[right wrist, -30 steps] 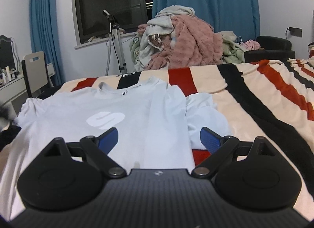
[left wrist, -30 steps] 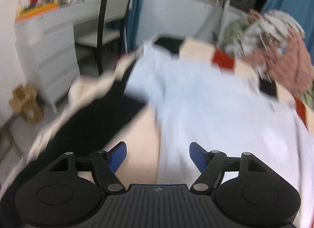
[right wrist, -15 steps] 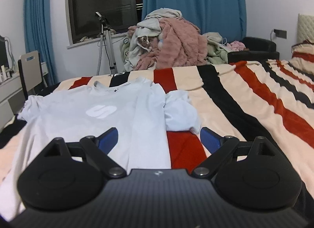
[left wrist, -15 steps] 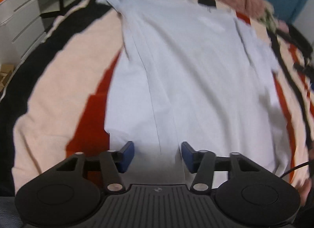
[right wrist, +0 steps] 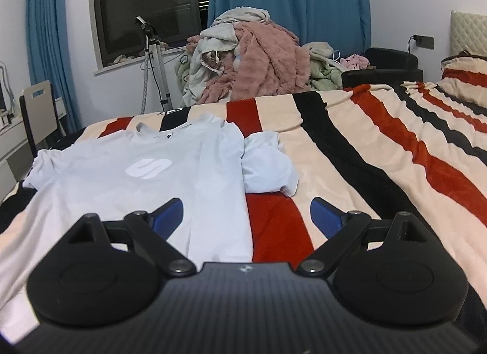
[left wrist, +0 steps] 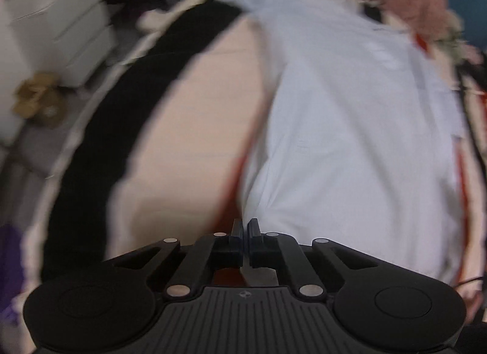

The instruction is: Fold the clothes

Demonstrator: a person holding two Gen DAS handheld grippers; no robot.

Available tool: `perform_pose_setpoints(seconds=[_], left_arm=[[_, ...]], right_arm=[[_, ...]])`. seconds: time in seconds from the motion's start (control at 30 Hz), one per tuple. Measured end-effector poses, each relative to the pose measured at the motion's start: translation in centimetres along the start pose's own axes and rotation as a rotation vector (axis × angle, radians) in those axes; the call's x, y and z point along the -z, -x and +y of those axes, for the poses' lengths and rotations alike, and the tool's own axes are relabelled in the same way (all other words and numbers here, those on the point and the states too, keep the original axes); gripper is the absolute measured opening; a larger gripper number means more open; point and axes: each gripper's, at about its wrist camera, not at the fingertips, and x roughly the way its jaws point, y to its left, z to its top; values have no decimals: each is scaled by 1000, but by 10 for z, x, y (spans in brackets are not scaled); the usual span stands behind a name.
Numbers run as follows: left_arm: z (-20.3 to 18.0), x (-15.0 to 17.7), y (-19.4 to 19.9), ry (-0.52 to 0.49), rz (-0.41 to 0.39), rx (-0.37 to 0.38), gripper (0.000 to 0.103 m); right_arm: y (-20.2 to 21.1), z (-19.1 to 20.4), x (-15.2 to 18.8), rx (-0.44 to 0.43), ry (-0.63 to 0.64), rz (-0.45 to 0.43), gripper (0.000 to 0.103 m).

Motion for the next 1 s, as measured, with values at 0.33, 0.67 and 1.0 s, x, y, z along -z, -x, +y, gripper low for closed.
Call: perform_pose_setpoints(seconds=[0.33,0.67,1.0], left_arm=[[-3,-3,22,-82,-62,-101,45],[-113,-25,56,-183,-460,87,87],[-178,-19,-15,-266,-708,180,103]], right_arm=[[14,2,-8,-60,4,-38,92],[25,1,-14,-92,-18,-100,92],[14,6,-7,-72,-2,-131,92]])
